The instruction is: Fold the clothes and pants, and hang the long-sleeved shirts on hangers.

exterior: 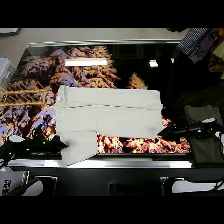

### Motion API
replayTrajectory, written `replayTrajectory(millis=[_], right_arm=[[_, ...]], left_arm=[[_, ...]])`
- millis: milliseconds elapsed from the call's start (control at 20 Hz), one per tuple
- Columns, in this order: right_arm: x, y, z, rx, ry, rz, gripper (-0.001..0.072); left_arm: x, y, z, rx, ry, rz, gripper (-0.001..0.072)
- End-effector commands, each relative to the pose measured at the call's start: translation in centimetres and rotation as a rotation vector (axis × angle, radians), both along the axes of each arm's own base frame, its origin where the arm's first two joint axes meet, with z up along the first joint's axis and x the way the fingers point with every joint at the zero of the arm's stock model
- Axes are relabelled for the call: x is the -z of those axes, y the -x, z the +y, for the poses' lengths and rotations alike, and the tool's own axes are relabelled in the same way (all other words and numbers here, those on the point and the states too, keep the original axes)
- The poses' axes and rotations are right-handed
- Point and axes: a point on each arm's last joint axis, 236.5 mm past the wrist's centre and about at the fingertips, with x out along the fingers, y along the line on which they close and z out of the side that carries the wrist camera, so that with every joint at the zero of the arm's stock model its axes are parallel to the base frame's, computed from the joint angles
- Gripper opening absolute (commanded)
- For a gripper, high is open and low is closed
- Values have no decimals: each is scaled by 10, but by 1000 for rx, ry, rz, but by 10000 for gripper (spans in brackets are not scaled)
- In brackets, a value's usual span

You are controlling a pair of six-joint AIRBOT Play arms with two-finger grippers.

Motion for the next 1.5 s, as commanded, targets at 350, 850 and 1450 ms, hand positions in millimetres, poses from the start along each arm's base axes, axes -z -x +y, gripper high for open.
replayTrajectory(millis=[350, 850, 1450], right_arm=[[-44, 5, -14, -48, 179, -91, 28], [-134, 29, -26, -11, 419, -279, 27], [-94, -103, -25, 29, 546, -441, 27]], left_arm=[[-51, -16, -2, 59, 37, -44, 19], [-136, -10, -4, -11, -62, -287, 19], [-122, -196, -16, 167, -43, -383, 19]])
